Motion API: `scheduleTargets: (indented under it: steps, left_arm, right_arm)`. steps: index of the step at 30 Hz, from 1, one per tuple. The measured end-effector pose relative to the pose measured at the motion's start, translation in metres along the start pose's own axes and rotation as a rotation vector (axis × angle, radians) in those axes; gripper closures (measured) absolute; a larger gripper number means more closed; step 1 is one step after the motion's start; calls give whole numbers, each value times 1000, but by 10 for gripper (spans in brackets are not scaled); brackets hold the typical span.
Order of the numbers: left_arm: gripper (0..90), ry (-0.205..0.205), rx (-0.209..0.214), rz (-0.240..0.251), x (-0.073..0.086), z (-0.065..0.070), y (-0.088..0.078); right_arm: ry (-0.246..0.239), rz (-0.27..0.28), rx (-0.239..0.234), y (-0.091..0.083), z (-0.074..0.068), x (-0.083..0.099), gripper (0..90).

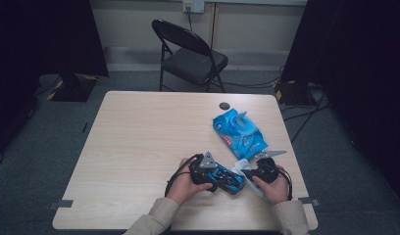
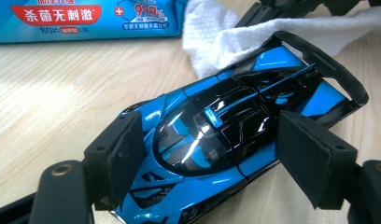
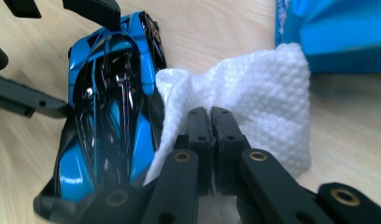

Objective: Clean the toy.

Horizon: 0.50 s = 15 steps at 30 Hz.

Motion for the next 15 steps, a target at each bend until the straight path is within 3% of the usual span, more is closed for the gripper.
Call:
scheduleTargets:
  steps: [15]
  left_arm:
    - [239,-2,6,8,0,-1,0]
  right_arm:
    - [-78,-71,-3,22,-10,-43,879]
Point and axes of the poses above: each handheld gripper's, and its own axes: y roughly forward along the jaws, x roughly out of its underside, z roughly to its right, the point moved 2 cm from there along y, roughly forward along the jaws, and after that the axes turned 15 degrees about -z, right-handed, at the moved point
